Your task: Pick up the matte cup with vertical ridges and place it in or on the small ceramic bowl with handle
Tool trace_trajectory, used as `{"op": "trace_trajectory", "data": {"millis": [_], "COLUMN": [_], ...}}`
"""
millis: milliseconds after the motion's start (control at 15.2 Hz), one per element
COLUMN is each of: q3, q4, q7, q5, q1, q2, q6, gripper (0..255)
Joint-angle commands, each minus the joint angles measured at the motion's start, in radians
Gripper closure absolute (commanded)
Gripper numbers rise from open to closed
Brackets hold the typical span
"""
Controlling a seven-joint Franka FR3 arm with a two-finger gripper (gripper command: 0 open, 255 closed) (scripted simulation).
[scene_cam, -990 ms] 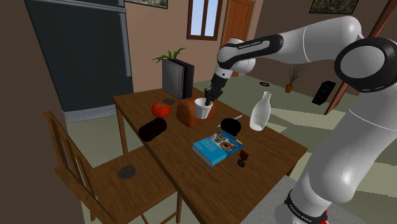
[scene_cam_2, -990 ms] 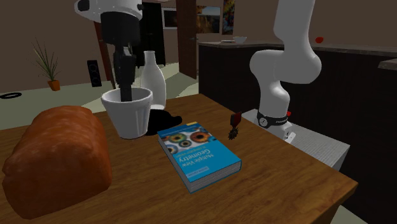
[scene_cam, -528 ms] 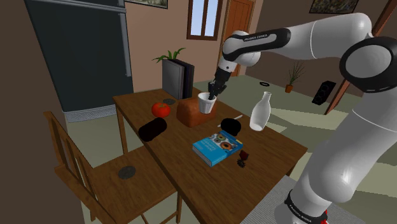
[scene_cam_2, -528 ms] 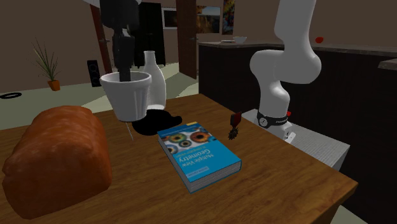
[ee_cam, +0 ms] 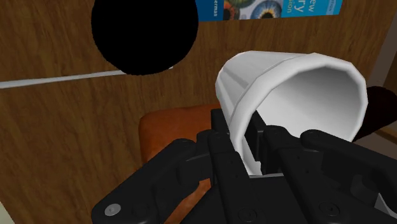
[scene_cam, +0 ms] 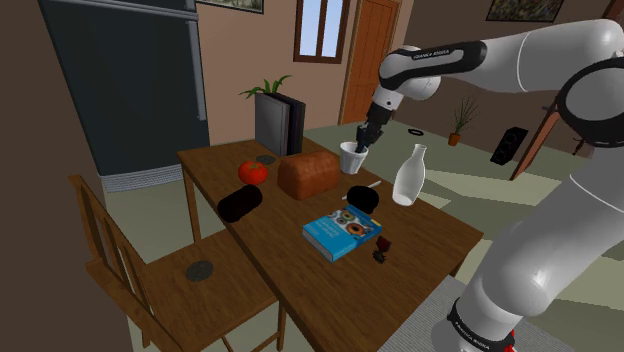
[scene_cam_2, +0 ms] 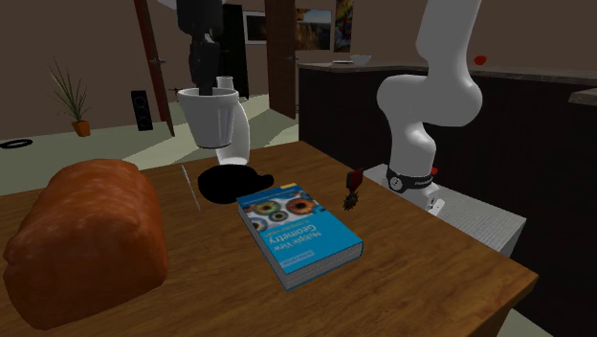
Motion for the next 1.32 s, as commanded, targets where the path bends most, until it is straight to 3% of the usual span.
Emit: {"op": "trace_trajectory", "data": {"millis": [0, 330, 1254], "q3": [-0.029, -0.100, -0.113], "q4": [0.004, 0.023, -0.132], "q7": [-0.042, -0.141, -0.196], "q5": [-0.010, -0.033, -0.006], "q1": [-0.022, -0.069, -0.068], "q2": [-0.018, -0.042, -0.007], "q6": [-0.031, -0.094, 0.086], "gripper": [255, 255, 255]}}
